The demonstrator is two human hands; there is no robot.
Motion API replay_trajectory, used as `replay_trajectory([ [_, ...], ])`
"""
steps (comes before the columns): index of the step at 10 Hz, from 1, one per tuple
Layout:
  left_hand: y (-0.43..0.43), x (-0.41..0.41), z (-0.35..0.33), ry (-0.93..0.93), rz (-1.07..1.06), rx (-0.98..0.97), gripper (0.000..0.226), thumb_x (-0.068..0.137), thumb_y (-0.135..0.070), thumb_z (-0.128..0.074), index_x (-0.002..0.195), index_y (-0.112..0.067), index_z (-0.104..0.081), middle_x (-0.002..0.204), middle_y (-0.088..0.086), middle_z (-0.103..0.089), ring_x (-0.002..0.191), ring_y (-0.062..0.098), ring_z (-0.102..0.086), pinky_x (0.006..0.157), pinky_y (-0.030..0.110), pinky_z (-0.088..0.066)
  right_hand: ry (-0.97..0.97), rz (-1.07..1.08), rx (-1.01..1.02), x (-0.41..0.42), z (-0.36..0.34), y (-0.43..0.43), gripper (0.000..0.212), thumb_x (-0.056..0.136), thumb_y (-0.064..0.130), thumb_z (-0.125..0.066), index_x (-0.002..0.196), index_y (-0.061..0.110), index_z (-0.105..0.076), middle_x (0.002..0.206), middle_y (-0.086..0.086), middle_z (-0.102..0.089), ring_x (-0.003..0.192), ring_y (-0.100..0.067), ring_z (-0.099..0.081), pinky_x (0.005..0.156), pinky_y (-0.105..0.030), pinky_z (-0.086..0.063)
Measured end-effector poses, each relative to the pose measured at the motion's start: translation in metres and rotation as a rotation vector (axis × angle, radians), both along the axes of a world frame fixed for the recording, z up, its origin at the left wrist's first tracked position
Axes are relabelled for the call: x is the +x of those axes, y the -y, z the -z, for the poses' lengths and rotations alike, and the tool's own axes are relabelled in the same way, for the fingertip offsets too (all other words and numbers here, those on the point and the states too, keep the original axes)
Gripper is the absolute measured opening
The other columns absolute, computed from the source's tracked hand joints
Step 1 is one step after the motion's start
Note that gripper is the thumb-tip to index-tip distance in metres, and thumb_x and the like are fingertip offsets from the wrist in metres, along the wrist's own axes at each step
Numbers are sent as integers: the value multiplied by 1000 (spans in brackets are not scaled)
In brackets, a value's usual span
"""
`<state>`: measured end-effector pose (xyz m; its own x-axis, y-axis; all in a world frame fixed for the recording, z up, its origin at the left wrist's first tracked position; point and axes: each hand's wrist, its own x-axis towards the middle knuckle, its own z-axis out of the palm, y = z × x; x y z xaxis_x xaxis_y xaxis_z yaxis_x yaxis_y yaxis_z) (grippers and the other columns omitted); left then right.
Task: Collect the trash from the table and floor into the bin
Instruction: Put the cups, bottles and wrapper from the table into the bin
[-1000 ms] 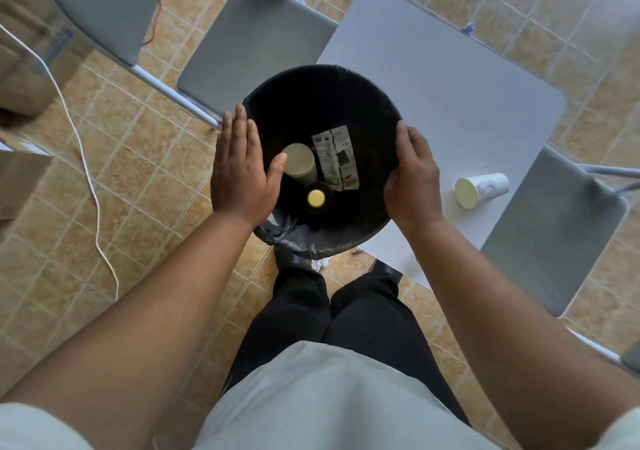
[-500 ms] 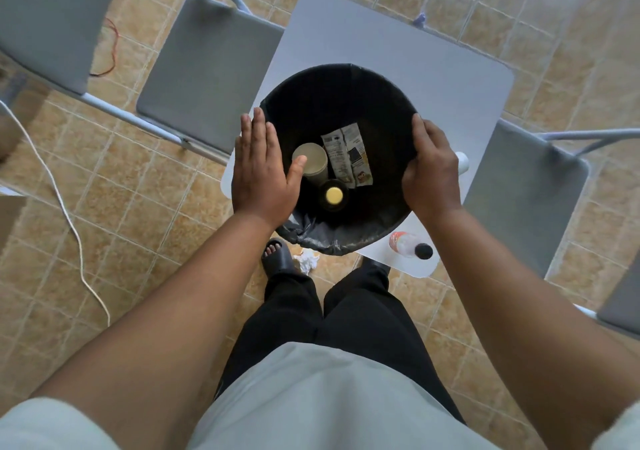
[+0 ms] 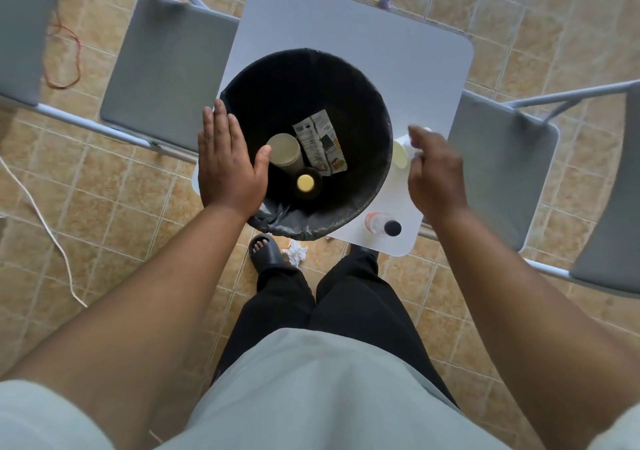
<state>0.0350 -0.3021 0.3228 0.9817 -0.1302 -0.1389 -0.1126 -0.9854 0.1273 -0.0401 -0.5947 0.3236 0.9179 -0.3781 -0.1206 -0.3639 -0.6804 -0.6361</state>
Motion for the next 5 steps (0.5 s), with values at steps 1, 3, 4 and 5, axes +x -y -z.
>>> replay_trajectory([
  [1, 0, 0, -1, 2, -2, 7, 74, 101, -50, -27, 154, 0, -17, 165, 15, -2, 152, 29, 1, 123, 41, -4, -207, -159, 13, -34, 9, 11, 53, 82, -6, -50, 130, 14, -62, 128, -12, -63, 117, -32, -58, 101, -37, -45],
  [3, 3, 0, -1, 0, -2, 18, 74, 101, -50, -27, 154, 0, -16, 165, 15, -2, 152, 29, 2, 123, 41, -4, -490, -539, -47, -82, 18, 9, 64, 83, 22, -70, 144, 23, -48, 143, 3, -49, 130, -21, -45, 98, -38, -48],
  [4, 2, -1, -1, 4, -4, 21, 74, 101, -50, -27, 154, 0, -17, 165, 15, -2, 152, 29, 2, 123, 41, -4, -504, -508, -126, -86, 27, 3, 50, 91, 18, -67, 139, 19, -52, 138, 1, -55, 122, -24, -52, 92, -36, -48],
  [5, 2, -1, -1, 3, 0, 21, 73, 101, -50, -28, 154, 0, -17, 165, 15, -2, 152, 29, 1, 123, 40, -4, -450, -389, -84, -87, 33, 3, 41, 94, 14, -63, 134, 17, -57, 129, -2, -62, 113, -27, -58, 87, -36, -48],
])
